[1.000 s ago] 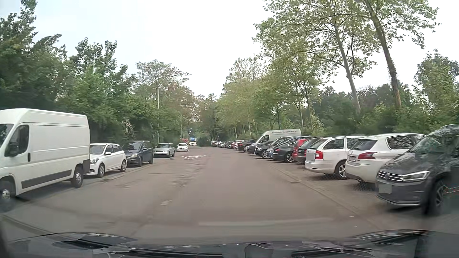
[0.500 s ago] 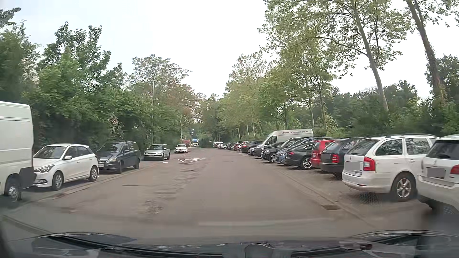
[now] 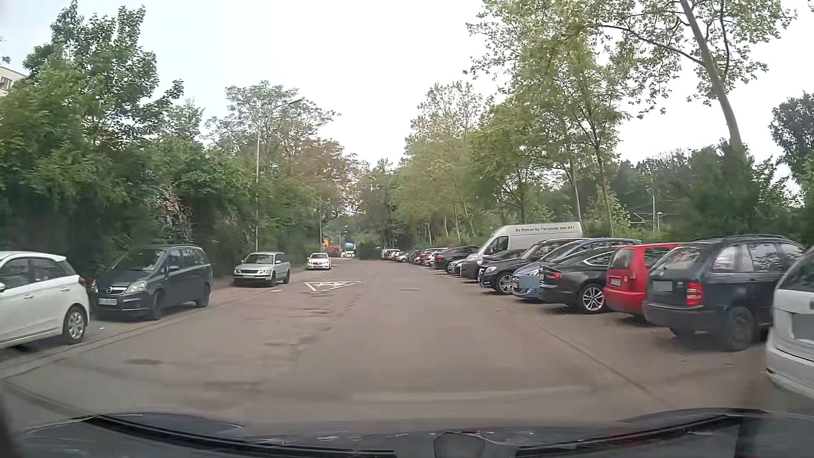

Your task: Follow the waypoints while adhering to traffic rules and regulations

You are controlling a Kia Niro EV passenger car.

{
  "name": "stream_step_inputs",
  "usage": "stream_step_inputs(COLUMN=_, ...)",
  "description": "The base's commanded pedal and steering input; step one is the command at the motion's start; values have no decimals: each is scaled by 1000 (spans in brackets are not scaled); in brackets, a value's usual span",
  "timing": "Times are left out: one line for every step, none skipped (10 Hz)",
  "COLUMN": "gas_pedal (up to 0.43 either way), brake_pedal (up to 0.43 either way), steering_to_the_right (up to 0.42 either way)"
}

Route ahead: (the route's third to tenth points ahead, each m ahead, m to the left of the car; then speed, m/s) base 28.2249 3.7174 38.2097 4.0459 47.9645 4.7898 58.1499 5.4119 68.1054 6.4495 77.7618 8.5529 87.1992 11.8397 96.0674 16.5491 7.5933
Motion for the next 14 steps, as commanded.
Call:
stream_step_inputs(gas_pedal=67, brake_pedal=0, steering_to_the_right=-13)
stream_step_inputs(gas_pedal=67, brake_pedal=0, steering_to_the_right=-13)
stream_step_inputs(gas_pedal=67, brake_pedal=0, steering_to_the_right=-13)
stream_step_inputs(gas_pedal=67, brake_pedal=0, steering_to_the_right=-13)
stream_step_inputs(gas_pedal=67, brake_pedal=0, steering_to_the_right=-13)
stream_step_inputs(gas_pedal=67, brake_pedal=0, steering_to_the_right=-13)
stream_step_inputs(gas_pedal=67, brake_pedal=0, steering_to_the_right=-13)
stream_step_inputs(gas_pedal=67, brake_pedal=0, steering_to_the_right=-13)
stream_step_inputs(gas_pedal=67, brake_pedal=0, steering_to_the_right=-13)
stream_step_inputs(gas_pedal=67, brake_pedal=0, steering_to_the_right=-13)
stream_step_inputs(gas_pedal=67, brake_pedal=0, steering_to_the_right=-13)
stream_step_inputs(gas_pedal=67, brake_pedal=0, steering_to_the_right=-13)
stream_step_inputs(gas_pedal=67, brake_pedal=0, steering_to_the_right=-13)
stream_step_inputs(gas_pedal=67, brake_pedal=0, steering_to_the_right=-12)
